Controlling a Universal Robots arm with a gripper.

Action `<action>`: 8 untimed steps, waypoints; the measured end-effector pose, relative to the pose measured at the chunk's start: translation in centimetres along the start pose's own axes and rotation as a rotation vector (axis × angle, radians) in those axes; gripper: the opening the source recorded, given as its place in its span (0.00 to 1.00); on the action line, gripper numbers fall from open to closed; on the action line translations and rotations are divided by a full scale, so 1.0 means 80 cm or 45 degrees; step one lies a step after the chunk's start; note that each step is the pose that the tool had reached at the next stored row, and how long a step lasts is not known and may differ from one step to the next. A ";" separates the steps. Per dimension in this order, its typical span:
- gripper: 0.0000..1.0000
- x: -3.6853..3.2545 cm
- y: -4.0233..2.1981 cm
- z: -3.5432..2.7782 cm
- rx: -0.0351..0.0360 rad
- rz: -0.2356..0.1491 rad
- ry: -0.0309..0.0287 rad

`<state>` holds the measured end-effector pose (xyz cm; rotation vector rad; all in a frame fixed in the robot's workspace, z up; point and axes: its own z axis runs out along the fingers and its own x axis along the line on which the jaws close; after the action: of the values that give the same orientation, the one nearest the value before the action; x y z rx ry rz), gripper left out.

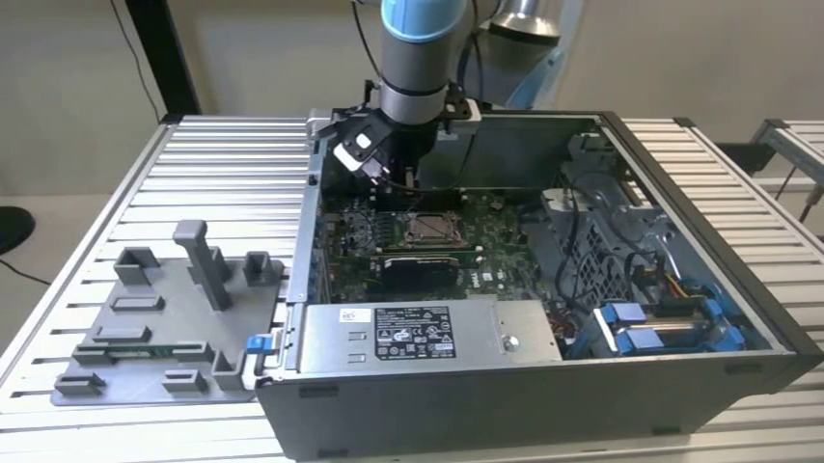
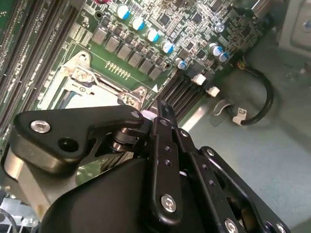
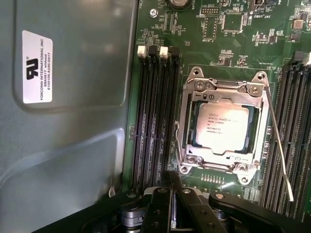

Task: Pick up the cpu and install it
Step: 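Close the cpu cover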

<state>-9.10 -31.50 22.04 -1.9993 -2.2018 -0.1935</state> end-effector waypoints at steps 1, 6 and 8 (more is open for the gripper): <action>0.00 -0.0002 0.0001 0.0008 -0.0015 0.000 -0.0001; 0.00 -0.0015 0.0005 0.0078 -0.0030 0.000 -0.0002; 0.00 -0.0013 0.0012 0.0081 -0.0026 0.000 -0.0007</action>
<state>-9.02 -31.46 21.38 -2.0003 -2.2032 -0.1953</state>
